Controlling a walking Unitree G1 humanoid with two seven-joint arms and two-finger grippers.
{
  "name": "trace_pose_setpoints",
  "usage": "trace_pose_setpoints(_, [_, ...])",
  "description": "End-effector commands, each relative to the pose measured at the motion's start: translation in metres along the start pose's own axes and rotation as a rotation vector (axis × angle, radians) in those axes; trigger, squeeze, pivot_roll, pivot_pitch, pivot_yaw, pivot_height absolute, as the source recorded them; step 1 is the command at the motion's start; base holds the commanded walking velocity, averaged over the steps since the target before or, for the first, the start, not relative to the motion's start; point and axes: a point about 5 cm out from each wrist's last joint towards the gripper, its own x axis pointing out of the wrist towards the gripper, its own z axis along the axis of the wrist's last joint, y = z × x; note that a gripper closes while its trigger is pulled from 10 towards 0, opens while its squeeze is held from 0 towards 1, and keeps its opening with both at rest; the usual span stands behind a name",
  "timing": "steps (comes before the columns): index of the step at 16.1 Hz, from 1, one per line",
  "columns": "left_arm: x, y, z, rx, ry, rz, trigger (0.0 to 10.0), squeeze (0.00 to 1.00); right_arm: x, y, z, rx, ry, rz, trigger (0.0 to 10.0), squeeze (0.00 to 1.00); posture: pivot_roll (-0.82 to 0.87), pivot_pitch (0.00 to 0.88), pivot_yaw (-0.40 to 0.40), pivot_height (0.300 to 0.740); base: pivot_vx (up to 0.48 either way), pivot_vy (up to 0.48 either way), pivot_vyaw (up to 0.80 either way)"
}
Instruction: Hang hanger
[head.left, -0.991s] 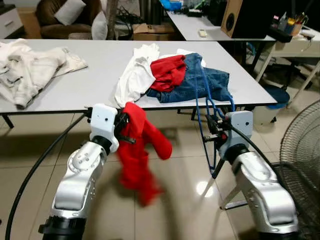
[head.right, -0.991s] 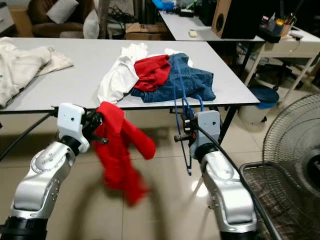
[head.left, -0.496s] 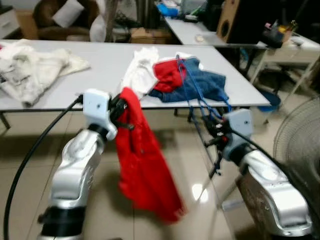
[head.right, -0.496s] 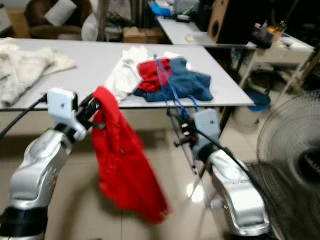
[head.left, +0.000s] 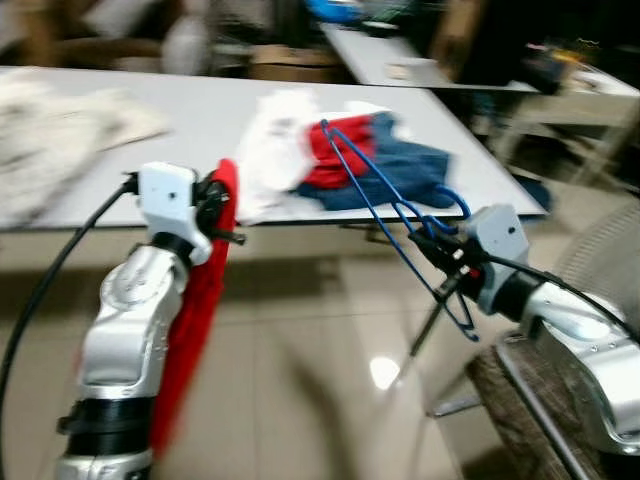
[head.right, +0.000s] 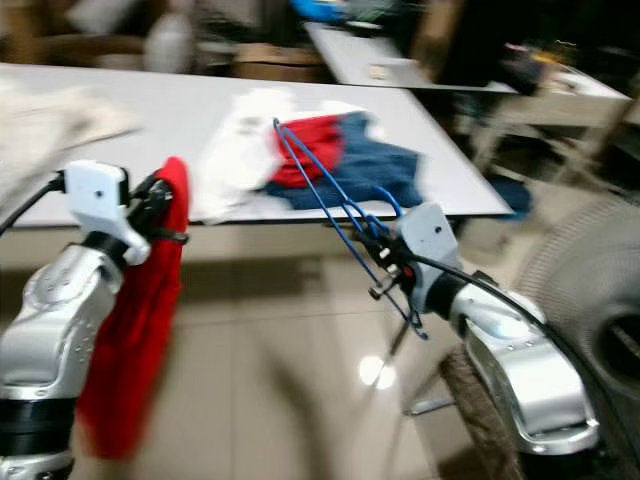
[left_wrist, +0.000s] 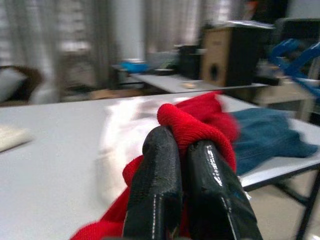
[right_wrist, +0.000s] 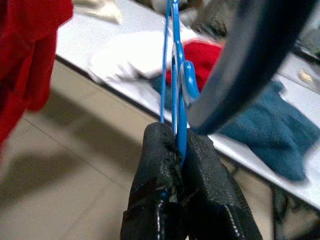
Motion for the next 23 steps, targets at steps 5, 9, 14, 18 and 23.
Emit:
trace_pose_setpoints(5, [0.022,0.012,0.029,0.129,-0.065,-0.015,10.0,0.00,-0.019,-0.006,0.003,-0.070,0.057,0.170,10.0,0.00,-0.07,0.002,-0.047,0.740,0.371,0.000,0.00])
trace_pose_setpoints(9, [0.042,0.029,0.063,0.177,-0.145,-0.017,10.0,0.00,-0.039,-0.009,0.015,-0.083,0.054,0.346,10.0,0.00,-0.07,0.000,-0.025,0.740,0.375,0.000,0.00])
trace_pose_setpoints(14, [0.058,0.037,0.122,0.204,-0.306,-0.067,10.0,0.00,-0.030,0.012,0.033,-0.109,-0.004,0.604,10.0,0.00,-0.06,0.000,-0.024,0.740,0.377,0.000,0.00])
trace_pose_setpoints(18, [0.052,0.034,0.157,0.204,-0.407,-0.140,10.0,0.00,-0.015,0.010,0.034,-0.177,0.028,0.662,10.0,0.00,-0.05,0.000,-0.040,0.740,0.380,0.000,0.00])
trace_pose_setpoints(23, [0.024,0.012,0.193,0.152,-0.526,-0.389,10.0,0.00,0.019,-0.009,0.054,-0.297,-0.005,0.620,10.0,0.00,-0.04,0.000,-0.055,0.740,0.379,0.000,0.00])
